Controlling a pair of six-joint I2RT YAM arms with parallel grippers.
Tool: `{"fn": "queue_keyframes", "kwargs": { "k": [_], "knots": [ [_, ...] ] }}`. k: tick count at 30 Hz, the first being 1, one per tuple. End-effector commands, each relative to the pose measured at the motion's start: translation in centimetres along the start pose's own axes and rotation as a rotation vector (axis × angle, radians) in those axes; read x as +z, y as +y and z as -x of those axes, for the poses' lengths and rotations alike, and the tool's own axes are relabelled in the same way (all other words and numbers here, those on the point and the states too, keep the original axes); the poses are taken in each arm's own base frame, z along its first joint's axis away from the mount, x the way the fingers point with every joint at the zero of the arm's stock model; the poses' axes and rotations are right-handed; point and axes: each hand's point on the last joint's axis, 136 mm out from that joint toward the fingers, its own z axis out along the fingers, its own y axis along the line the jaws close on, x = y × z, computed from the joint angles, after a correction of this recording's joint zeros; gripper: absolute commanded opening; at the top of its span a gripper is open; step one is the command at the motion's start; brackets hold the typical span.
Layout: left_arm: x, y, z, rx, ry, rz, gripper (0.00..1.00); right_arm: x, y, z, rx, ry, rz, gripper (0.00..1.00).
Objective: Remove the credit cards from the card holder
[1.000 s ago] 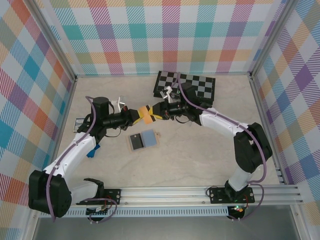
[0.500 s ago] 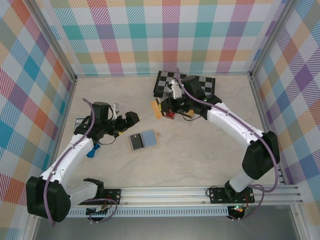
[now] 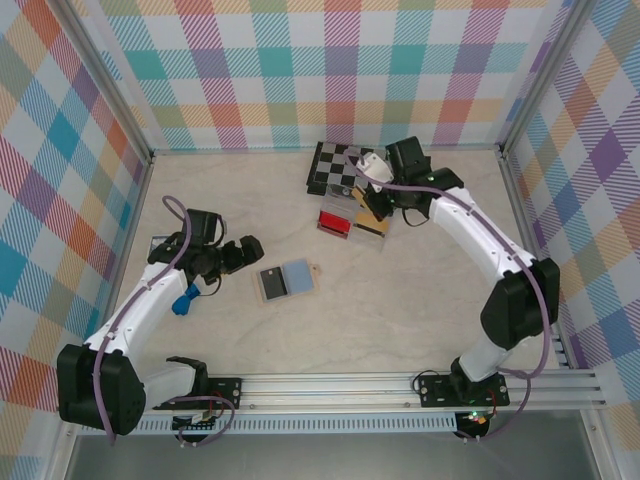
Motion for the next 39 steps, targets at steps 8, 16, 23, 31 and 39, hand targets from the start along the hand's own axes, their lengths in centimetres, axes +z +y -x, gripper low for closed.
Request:
{"fn": "queue_keyframes", "kwargs": {
  "k": [8,16,23,31,39],
  "knots": [
    [-1.0,0.8,0.8,0.000,-0.032,0.058,1.00,4.2,-0.2,-2.8,-0.248,0.182,0.096,0.00],
    [-0.9,0.1,0.6,0.011,-0.014,0.020,1.00,6.7,-1.5,-4.4,-0.261,0.255,0.102,0.00],
    [-0.9,-1.0,0.4,0.032,0.002,-0.044,1.00,8.0,-1.6,-6.1,-0.294,0.318,0.143,0.00],
    [-0.6,-0.8,0.2,0.031,0.013,-0.034,1.00,9.4,-2.6,-8.0,-0.304,0.375,0.125,0.00],
    [-0.5,-1.2,0.2,0.033,0.021,-0.056,1.00,9.6,-2.7,-7.3,-0.298,0.351,0.123,0.00]
  ]
}}
